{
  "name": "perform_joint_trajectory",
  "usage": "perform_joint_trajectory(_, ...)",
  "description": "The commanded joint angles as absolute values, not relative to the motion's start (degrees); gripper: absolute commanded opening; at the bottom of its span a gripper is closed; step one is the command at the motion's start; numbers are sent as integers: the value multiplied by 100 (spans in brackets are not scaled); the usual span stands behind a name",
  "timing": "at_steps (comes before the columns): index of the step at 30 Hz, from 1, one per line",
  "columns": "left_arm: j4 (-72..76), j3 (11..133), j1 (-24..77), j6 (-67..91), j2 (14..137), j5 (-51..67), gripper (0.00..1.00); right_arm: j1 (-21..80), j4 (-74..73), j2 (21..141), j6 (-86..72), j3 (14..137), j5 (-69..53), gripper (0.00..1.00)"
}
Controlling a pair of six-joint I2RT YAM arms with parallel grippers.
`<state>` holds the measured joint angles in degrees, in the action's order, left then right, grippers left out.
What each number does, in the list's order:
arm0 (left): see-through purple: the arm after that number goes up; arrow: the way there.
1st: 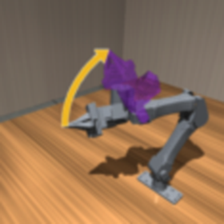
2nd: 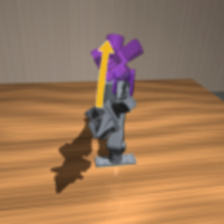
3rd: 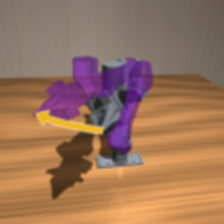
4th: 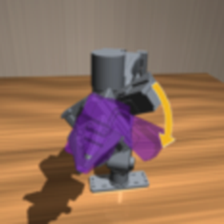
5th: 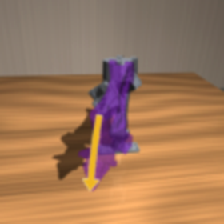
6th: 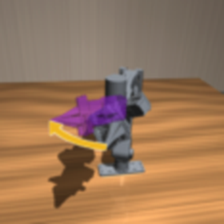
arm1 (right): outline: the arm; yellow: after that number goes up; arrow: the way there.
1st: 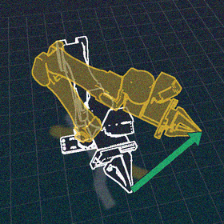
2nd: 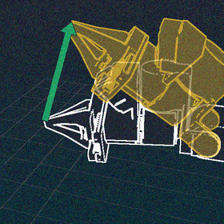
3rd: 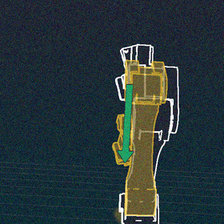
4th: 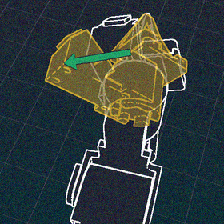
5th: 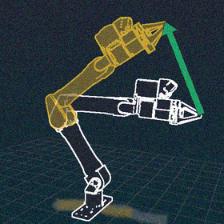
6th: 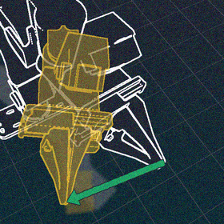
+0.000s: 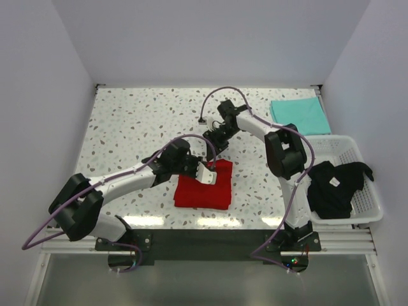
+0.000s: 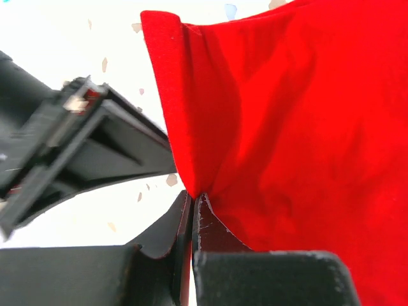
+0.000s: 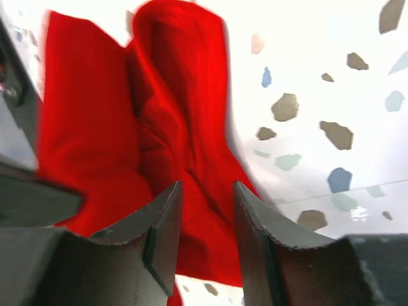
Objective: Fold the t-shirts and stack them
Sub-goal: Fold the tshirt
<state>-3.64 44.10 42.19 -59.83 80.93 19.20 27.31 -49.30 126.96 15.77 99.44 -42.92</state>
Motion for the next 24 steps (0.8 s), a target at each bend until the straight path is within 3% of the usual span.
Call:
perform_joint_trajectory(1,158,4368,4245,-6170,7945,1907,0,2716,-5317,13068,2074,10134,-4026,39)
perform_joint_trajectory(9,509,4280,4245,-6425,8024,1723,0,2725,-5378,13842,2294,10186,-4271,36)
perform_joint_trajectory(24,1344,4219,4157,-6653,8543,1345,0,2725,-5458,13781,2435,10143,-4333,34)
